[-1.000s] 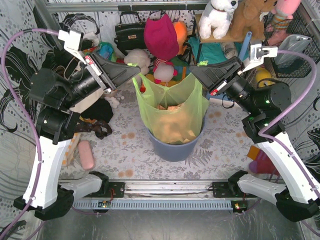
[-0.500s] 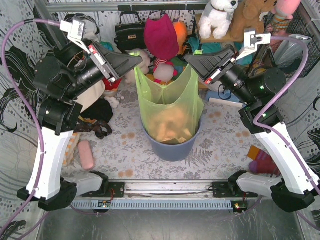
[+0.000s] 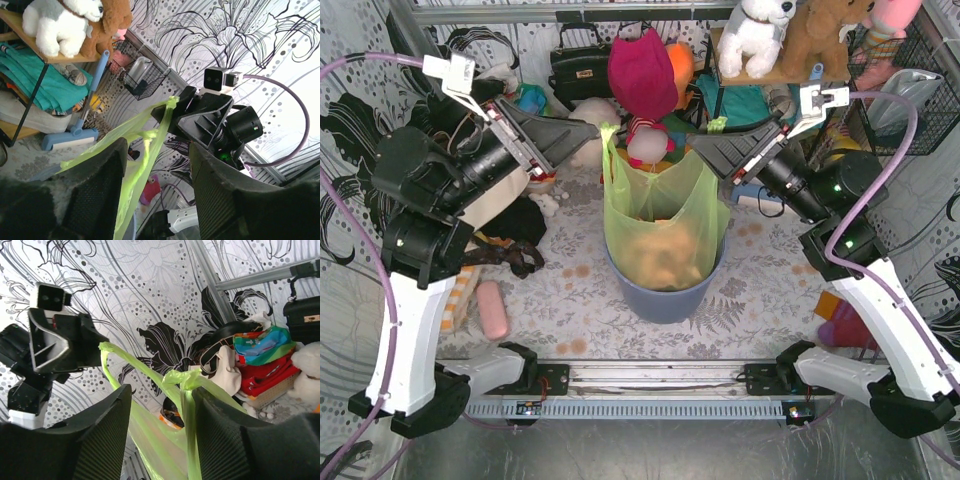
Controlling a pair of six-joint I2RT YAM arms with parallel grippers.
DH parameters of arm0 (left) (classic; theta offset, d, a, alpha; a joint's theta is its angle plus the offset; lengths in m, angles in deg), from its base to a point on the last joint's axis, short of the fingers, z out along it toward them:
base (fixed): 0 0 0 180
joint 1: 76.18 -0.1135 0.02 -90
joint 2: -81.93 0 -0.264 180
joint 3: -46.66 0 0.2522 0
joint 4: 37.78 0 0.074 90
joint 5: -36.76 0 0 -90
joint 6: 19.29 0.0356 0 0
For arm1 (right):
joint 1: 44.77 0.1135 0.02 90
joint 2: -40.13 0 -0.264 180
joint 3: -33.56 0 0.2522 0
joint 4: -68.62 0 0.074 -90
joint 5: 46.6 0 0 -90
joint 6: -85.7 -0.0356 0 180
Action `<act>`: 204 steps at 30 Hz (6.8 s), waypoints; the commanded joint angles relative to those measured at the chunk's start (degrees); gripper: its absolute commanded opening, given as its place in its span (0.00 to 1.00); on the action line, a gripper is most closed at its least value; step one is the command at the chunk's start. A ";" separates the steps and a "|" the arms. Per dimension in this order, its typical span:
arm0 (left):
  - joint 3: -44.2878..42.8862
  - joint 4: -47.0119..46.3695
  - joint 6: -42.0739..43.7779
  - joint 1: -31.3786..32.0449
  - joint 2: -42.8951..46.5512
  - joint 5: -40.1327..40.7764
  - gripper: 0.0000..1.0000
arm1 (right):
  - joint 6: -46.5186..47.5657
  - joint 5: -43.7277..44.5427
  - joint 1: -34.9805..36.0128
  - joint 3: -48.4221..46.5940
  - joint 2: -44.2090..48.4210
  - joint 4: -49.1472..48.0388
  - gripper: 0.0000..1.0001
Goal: Tie the trash bag
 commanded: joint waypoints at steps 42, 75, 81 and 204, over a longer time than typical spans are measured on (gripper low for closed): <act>-2.06 -0.73 15.66 47.33 -7.08 35.73 0.62 | 10.98 10.96 0.29 -25.90 -3.79 34.92 0.53; 28.25 -44.95 45.73 48.35 -3.27 48.06 0.64 | 10.65 7.50 0.27 -28.12 -7.04 32.80 0.00; 26.23 -47.21 50.43 48.22 -6.11 49.38 0.71 | 10.01 5.75 0.28 -28.02 -6.71 32.01 0.00; 18.77 -36.20 41.61 34.50 -10.21 -5.74 0.00 | 22.82 -30.49 4.39 -51.16 -29.60 33.23 0.75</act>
